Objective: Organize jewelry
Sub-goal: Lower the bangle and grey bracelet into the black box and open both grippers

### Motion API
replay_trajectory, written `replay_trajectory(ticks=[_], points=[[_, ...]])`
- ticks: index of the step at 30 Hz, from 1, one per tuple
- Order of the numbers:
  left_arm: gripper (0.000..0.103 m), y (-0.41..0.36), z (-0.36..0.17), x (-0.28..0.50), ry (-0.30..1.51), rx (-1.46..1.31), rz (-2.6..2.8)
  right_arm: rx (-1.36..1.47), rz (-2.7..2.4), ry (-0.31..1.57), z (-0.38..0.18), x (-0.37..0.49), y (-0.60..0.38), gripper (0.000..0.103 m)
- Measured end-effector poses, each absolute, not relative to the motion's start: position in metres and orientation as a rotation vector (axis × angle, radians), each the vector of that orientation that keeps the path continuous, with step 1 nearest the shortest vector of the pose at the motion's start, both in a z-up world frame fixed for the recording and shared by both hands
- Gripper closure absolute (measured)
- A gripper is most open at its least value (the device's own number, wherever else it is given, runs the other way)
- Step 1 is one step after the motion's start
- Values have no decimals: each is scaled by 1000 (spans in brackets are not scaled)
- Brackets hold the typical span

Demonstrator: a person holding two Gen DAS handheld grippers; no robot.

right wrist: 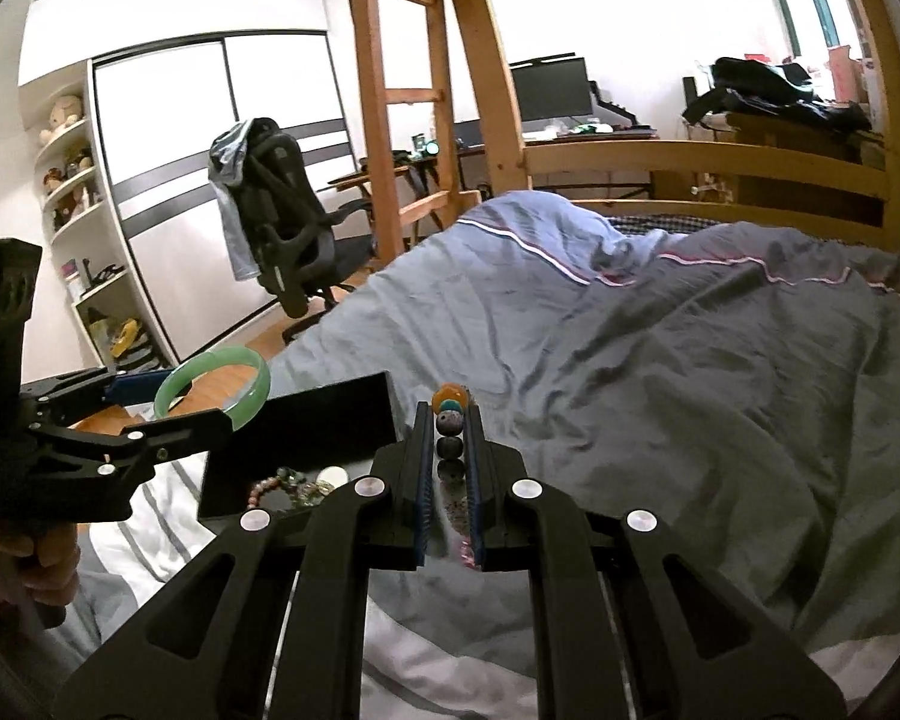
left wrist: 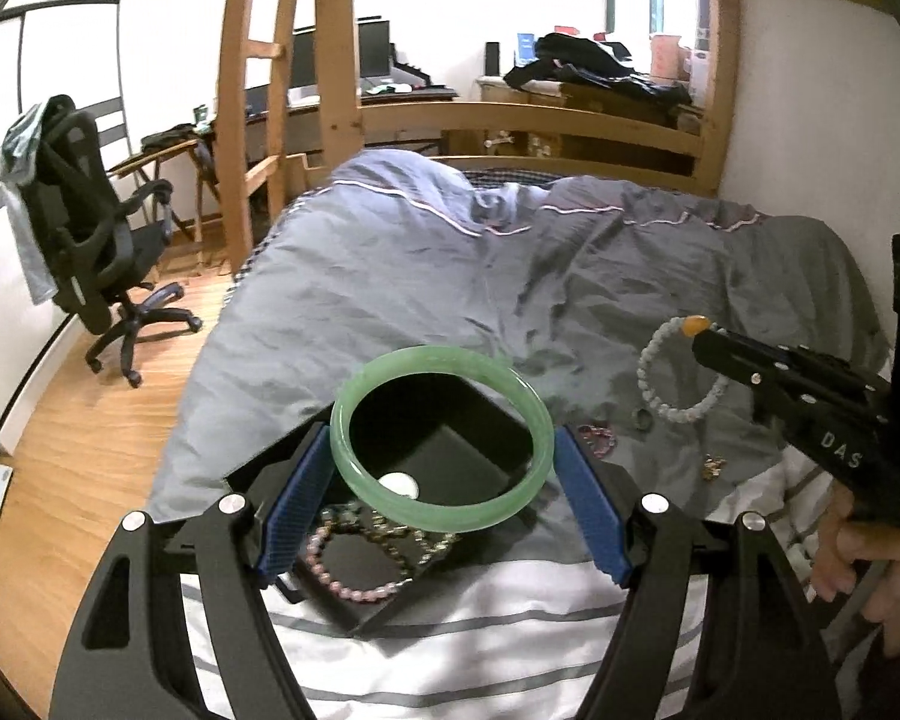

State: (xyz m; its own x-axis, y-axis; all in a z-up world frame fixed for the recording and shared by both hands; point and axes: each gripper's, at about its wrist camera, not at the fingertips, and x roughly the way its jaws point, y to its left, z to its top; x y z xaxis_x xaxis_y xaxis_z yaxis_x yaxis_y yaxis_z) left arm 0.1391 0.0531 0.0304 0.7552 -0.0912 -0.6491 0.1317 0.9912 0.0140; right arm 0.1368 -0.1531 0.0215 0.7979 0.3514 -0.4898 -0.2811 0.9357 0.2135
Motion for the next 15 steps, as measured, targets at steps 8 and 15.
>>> replay_trajectory(ticks=[8, 15], points=[[30, 74, 28, 137, 708, 55, -72, 135, 401, 539, 26, 148, -125, 92], [30, 86, 17, 139, 741, 42, -58, 136, 484, 525, 26, 157, -91, 92]])
